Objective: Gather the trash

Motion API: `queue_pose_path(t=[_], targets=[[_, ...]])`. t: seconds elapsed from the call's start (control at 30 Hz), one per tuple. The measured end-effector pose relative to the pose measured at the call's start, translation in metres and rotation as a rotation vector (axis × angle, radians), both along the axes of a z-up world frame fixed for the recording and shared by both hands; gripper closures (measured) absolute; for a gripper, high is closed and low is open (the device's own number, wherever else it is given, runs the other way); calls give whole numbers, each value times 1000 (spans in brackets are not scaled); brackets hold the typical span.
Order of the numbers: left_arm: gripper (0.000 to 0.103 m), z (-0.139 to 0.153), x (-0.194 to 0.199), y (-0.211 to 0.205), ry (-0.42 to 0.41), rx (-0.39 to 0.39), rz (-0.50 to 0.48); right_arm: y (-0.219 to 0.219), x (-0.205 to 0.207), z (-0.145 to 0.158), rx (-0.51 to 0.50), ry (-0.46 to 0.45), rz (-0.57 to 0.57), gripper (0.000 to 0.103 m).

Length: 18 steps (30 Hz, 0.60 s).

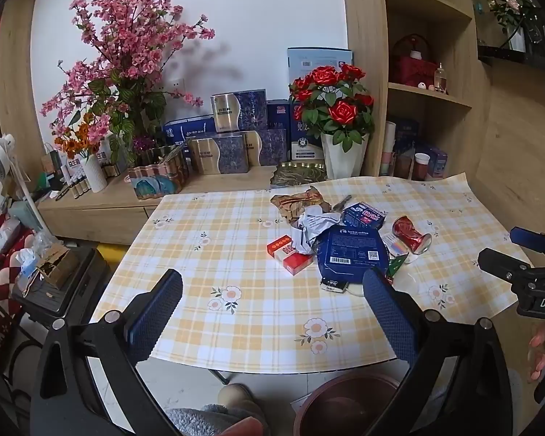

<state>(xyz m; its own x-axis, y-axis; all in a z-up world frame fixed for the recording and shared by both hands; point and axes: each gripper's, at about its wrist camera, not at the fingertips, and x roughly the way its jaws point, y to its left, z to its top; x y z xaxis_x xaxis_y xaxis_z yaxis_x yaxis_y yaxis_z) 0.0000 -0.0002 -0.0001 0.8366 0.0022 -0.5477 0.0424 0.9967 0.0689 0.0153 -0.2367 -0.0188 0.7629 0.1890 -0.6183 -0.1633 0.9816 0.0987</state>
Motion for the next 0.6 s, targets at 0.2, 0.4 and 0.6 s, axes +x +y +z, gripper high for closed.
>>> queue_pose_path(t=[0.2, 0.4, 0.6], targets=[[6, 0, 0, 0, 1, 1, 0, 0, -1, 0, 4, 3, -4, 5], [6, 0, 0, 0, 3, 2, 1, 1, -2, 1, 2, -5, -1, 5], [6, 3, 0, 1, 1, 1, -4, 1, -1, 1, 0, -5, -3, 5]])
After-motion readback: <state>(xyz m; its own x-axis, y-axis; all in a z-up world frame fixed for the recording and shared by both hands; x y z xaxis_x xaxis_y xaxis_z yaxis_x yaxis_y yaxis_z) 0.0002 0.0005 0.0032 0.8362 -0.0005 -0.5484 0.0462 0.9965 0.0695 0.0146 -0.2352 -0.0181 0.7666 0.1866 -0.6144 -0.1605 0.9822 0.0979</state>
